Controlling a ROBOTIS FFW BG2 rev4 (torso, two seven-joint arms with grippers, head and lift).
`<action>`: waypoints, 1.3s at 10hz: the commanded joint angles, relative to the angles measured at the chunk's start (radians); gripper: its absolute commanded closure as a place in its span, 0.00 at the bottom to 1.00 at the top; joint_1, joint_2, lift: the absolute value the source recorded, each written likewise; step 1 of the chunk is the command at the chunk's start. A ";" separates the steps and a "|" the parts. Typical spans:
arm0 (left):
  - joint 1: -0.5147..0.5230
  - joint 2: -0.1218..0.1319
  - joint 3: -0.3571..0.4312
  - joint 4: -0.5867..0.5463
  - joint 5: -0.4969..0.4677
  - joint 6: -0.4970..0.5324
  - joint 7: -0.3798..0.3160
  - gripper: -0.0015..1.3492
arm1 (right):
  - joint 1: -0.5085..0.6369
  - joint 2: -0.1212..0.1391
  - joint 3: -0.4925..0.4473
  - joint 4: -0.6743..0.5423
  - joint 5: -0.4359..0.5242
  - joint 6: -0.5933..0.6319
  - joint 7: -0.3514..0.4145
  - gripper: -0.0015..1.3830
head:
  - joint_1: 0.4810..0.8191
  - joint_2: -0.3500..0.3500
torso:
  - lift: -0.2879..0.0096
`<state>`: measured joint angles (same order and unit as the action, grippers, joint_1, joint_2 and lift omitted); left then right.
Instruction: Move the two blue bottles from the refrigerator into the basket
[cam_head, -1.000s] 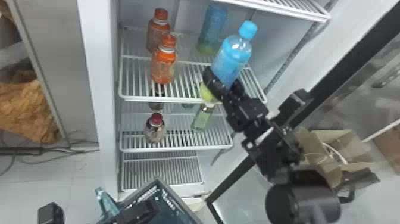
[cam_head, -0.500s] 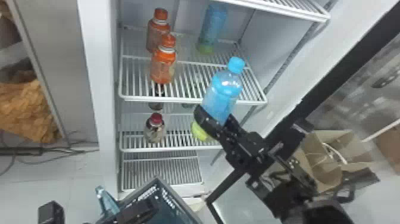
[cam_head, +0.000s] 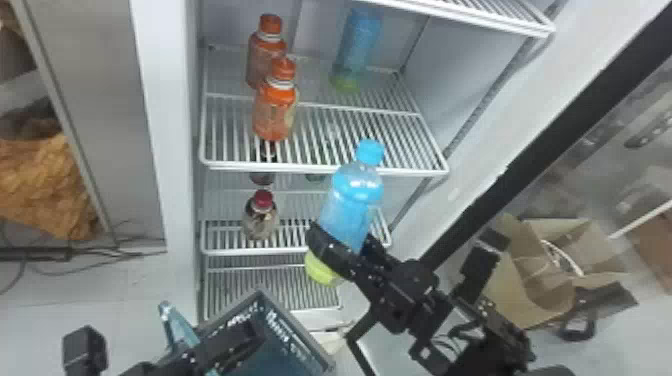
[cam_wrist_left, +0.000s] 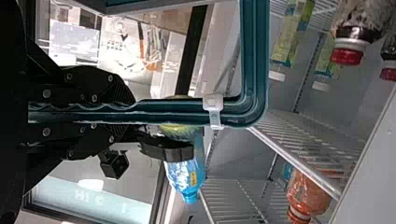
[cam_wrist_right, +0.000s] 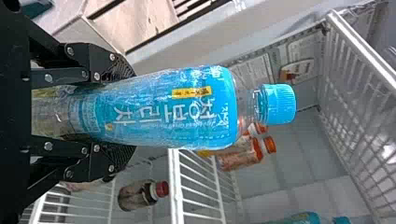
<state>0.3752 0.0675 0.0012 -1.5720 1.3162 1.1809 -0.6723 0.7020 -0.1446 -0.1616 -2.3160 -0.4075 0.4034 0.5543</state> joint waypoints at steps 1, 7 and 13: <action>-0.022 0.000 -0.021 0.000 0.012 -0.010 -0.001 0.89 | 0.027 0.000 -0.002 -0.019 0.001 0.026 0.009 0.93 | 0.63 0.01 | 0.93; -0.068 0.000 -0.065 -0.002 0.038 -0.042 -0.015 0.89 | 0.093 0.010 -0.016 -0.051 -0.003 0.129 0.042 0.93 | 0.63 0.00 | 0.93; -0.076 0.000 -0.069 0.000 0.046 -0.054 -0.013 0.89 | 0.103 0.004 -0.008 -0.044 -0.021 0.237 0.070 0.86 | 0.63 0.00 | 0.93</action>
<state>0.2995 0.0675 -0.0678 -1.5743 1.3619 1.1264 -0.6859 0.8049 -0.1409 -0.1679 -2.3620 -0.4282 0.6321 0.6239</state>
